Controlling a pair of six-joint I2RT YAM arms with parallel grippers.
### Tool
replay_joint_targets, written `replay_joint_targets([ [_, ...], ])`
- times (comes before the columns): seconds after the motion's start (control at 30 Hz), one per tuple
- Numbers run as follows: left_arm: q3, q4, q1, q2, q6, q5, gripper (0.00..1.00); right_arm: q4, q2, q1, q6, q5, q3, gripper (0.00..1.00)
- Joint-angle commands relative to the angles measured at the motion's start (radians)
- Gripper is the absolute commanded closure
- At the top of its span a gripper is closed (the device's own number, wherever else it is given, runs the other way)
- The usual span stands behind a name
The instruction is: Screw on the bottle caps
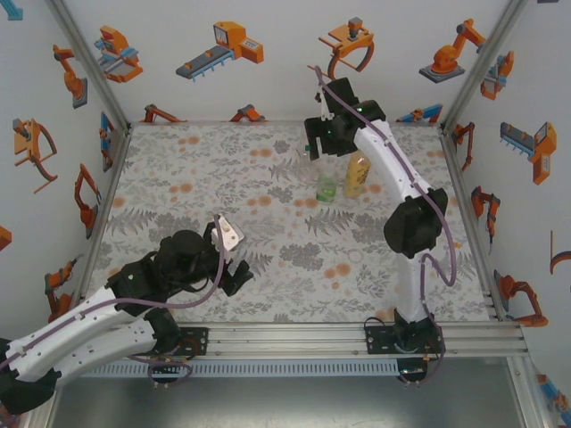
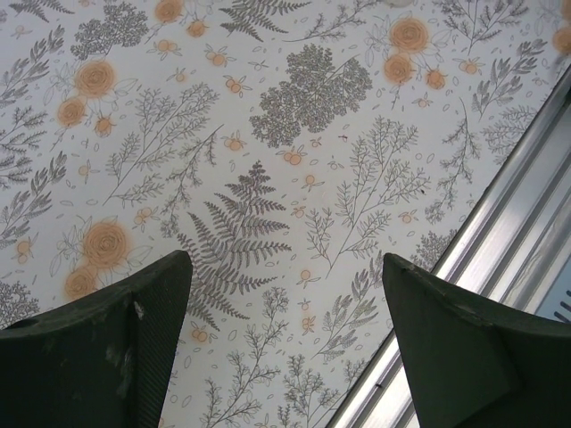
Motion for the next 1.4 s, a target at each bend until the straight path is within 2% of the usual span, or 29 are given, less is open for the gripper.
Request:
replay_joint_targets([
  [0.0, -0.004, -0.011, 0.002, -0.019, 0.001, -0.01, 0.2, 0.215, -0.086, -0.005, 0.045, -0.03, -0.115, 0.23],
  [0.27, -0.013, -0.024, 0.001, -0.045, 0.004, -0.018, 0.2, 0.777, -0.2, -0.005, 0.07, -0.08, -0.488, 0.21],
  [0.43, -0.018, -0.024, 0.001, -0.049, 0.004, -0.025, 0.2, 0.972, -0.192, -0.004, 0.047, -0.102, -0.567, 0.21],
  [0.87, -0.021, -0.034, 0.002, -0.048, 0.011, -0.041, 0.19, 1.024, -0.05, -0.004, -0.036, -0.109, -0.476, 0.27],
  [1.1, -0.021, -0.04, 0.002, -0.048, 0.007, -0.039, 0.18, 1.094, -0.038, -0.004, -0.057, -0.089, -0.523, 0.4],
  [1.37, -0.028, -0.035, 0.004, -0.05, 0.007, -0.046, 0.18, 1.108, -0.043, -0.004, -0.072, -0.093, -0.55, 0.59],
])
